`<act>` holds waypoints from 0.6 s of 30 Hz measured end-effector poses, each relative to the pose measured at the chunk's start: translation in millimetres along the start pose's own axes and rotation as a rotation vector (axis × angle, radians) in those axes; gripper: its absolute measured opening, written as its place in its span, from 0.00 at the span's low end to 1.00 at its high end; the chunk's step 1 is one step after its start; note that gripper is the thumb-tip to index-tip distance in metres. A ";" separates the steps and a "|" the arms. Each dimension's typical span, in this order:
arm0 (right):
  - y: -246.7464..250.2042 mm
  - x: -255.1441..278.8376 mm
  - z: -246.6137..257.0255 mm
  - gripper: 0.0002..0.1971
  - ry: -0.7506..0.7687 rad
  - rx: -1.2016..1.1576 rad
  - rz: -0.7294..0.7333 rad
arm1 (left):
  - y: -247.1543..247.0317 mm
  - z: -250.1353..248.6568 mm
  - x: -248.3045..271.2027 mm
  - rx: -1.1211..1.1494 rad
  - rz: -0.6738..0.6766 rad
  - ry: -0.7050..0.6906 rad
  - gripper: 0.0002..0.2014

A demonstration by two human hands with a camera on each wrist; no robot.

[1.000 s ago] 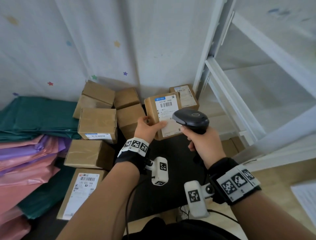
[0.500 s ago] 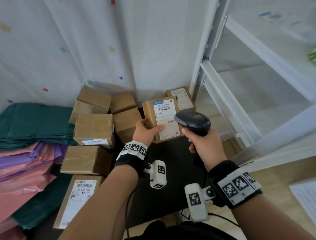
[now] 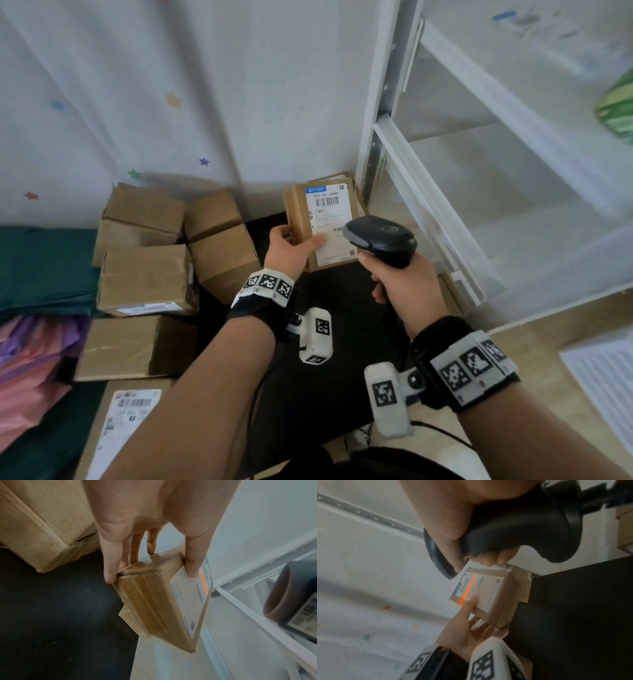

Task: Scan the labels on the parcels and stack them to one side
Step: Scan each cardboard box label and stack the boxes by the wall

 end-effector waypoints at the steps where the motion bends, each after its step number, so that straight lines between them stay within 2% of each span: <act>1: 0.0 -0.8 0.2 0.11 -0.008 -0.004 -0.004 | -1.4 -0.4 -1.1 -0.004 -0.003 -0.004 0.39; 18: 4.6 -7.9 10.1 0.11 -0.019 0.014 0.015 | -5.3 1.1 -5.8 -0.031 -0.024 0.007 0.39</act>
Point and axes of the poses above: each hand's wrist, its own x-axis away from the middle knuckle, its own y-axis out of the back of the hand, z = x × y, the point moved 2 cm from there along -x, towards the middle knuckle, and after that the axes turned 10 degrees about -z, right-handed, at the moved point
